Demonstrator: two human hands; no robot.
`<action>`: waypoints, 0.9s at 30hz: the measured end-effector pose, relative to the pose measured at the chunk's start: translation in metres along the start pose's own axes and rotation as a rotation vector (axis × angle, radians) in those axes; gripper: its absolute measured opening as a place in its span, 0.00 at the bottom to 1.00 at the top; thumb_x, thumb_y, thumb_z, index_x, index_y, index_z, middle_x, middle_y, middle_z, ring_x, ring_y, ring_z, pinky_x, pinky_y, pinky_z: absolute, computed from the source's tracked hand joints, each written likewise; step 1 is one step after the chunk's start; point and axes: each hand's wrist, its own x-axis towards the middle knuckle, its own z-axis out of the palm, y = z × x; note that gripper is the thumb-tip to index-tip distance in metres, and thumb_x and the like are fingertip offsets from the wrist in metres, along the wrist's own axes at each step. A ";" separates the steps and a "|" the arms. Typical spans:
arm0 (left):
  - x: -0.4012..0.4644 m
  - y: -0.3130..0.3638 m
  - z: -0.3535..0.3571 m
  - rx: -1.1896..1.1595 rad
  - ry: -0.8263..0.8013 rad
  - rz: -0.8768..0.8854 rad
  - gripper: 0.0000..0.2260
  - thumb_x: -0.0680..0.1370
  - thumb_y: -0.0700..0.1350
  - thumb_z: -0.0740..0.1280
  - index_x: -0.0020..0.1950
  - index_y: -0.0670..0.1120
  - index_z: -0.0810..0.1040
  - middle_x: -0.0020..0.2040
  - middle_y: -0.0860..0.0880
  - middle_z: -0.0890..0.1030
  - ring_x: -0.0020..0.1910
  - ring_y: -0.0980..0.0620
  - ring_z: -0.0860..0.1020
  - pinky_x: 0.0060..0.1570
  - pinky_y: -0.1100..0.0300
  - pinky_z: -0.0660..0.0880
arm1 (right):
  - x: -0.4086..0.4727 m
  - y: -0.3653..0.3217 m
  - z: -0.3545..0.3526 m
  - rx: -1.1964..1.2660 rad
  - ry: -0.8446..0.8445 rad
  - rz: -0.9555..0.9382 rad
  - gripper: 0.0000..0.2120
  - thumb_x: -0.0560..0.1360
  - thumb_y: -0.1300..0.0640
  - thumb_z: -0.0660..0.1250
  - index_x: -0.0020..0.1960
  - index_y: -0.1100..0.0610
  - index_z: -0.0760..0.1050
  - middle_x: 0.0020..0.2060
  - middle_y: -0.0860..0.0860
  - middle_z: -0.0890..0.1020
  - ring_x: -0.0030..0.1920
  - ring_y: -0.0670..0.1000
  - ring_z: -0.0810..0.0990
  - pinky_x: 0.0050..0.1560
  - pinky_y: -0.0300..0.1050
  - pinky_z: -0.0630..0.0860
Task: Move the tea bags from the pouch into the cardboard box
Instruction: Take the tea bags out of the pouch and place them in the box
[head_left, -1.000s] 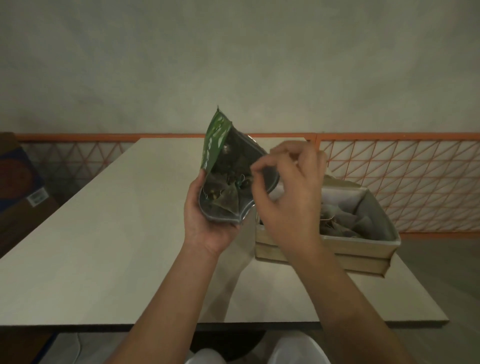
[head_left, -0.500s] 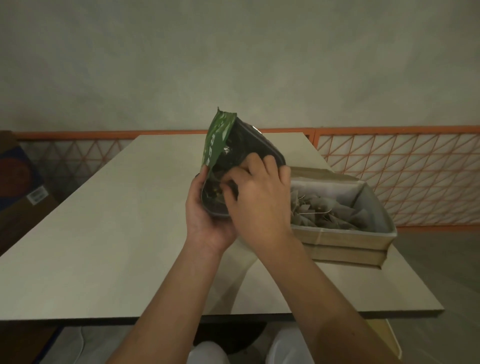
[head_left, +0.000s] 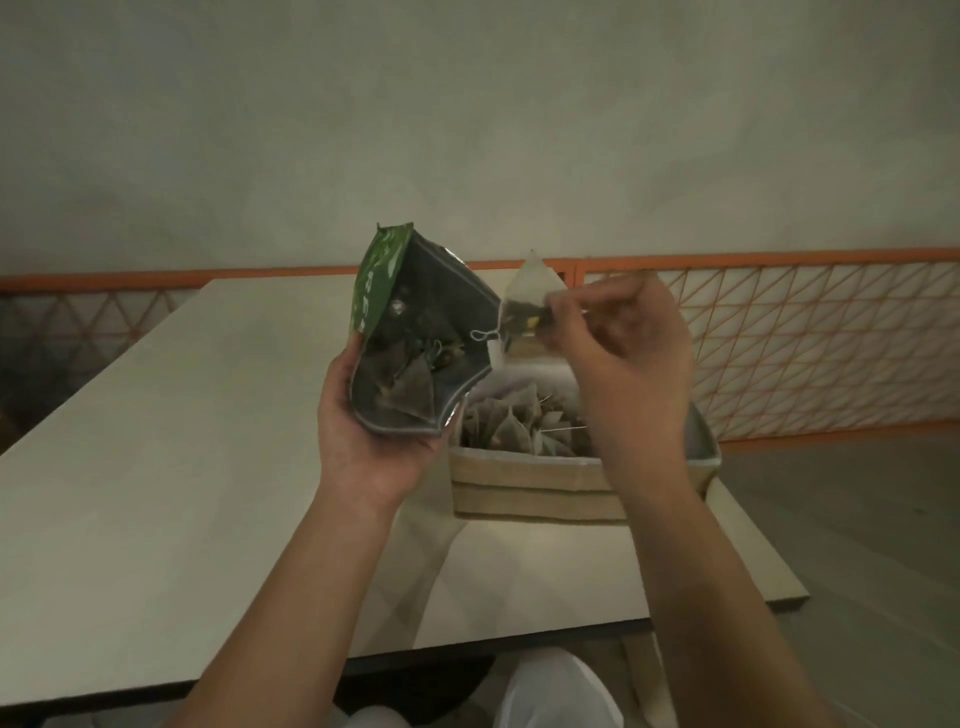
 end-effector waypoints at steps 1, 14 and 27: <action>0.001 -0.001 0.000 -0.012 -0.011 0.002 0.23 0.78 0.60 0.63 0.68 0.50 0.80 0.64 0.42 0.82 0.58 0.41 0.82 0.60 0.53 0.76 | 0.001 0.001 -0.012 -0.011 0.020 0.016 0.04 0.75 0.65 0.70 0.47 0.60 0.75 0.42 0.58 0.83 0.43 0.59 0.84 0.44 0.51 0.82; -0.002 -0.013 0.014 -0.021 -0.013 0.032 0.21 0.73 0.57 0.68 0.64 0.51 0.84 0.67 0.45 0.81 0.64 0.42 0.81 0.51 0.54 0.83 | -0.021 0.057 -0.095 -0.714 0.077 -0.077 0.06 0.73 0.62 0.73 0.45 0.55 0.77 0.39 0.49 0.80 0.40 0.46 0.79 0.39 0.35 0.76; -0.009 -0.011 0.015 -0.054 0.018 -0.010 0.22 0.73 0.58 0.68 0.63 0.50 0.85 0.69 0.44 0.80 0.69 0.41 0.77 0.56 0.51 0.80 | -0.035 0.051 -0.059 -1.103 -0.028 -0.084 0.07 0.77 0.49 0.67 0.53 0.47 0.81 0.57 0.48 0.79 0.60 0.53 0.74 0.62 0.54 0.62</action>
